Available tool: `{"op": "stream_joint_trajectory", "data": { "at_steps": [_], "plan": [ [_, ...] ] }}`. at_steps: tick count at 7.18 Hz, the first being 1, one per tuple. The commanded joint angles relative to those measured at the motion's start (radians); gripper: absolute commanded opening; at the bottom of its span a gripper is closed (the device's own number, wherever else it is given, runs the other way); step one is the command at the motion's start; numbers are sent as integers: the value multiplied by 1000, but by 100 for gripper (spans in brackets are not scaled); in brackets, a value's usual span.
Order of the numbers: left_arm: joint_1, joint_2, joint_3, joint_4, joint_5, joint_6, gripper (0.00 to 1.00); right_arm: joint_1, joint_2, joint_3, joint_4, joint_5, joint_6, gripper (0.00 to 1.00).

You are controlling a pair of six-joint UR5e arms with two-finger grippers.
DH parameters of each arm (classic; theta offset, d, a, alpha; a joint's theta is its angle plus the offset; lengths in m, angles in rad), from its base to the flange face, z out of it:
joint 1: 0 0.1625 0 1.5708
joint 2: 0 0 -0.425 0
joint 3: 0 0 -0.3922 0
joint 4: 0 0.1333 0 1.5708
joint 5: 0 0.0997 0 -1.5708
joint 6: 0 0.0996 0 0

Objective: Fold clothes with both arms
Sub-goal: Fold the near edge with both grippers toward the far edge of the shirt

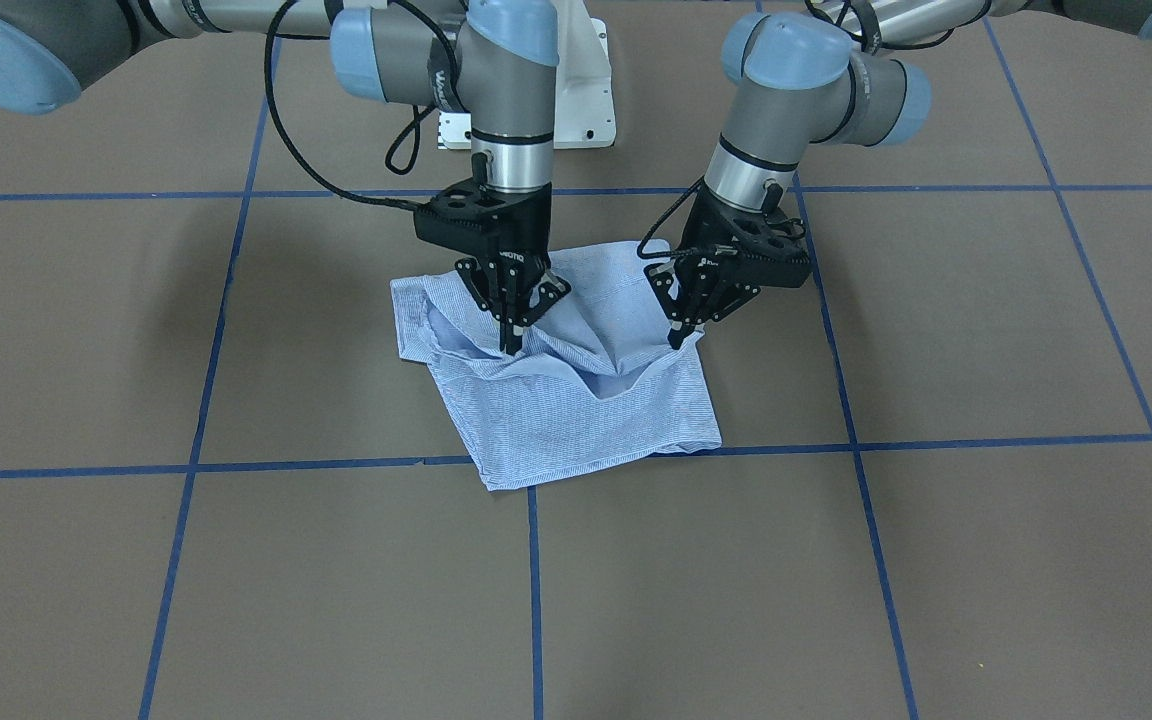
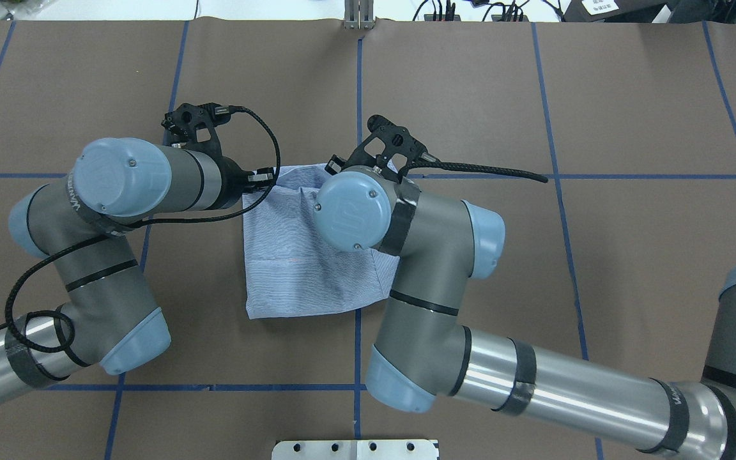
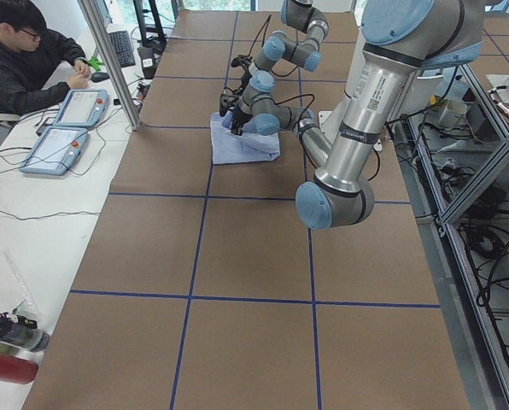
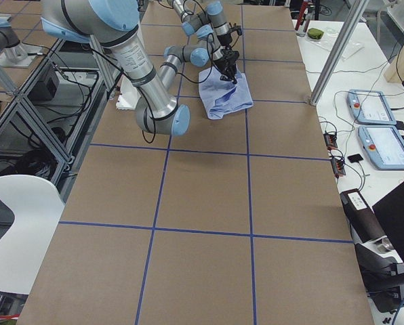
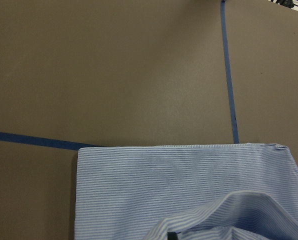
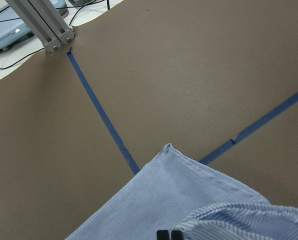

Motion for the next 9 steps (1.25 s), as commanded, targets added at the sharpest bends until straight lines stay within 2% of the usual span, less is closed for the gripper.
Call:
{"op": "stream_joint_trajectory", "data": {
  "at_steps": [1, 3, 4, 6, 7, 8, 9],
  "plan": [
    [-22, -21, 116, -81, 8, 29, 0, 51, 78, -198, 118, 39, -22, 0],
    [-44, -51, 238, -177, 10, 37, 0, 76, 103, -317, 207, 56, -46, 0],
    [-44, -66, 290, -217, 10, 37, 0, 77, 103, -343, 233, 58, -64, 0],
    [-44, -70, 321, -241, 10, 37, 0, 77, 103, -365, 235, 58, -68, 0],
    [-44, -70, 322, -241, 12, 37, 1, 77, 103, -371, 235, 58, -68, 20],
    [-44, -70, 324, -241, 12, 37, 16, 77, 103, -372, 233, 60, -69, 37],
    [-44, -67, 326, -243, 12, 76, 99, 82, 101, -371, 233, 61, -163, 89]
  ]
}}
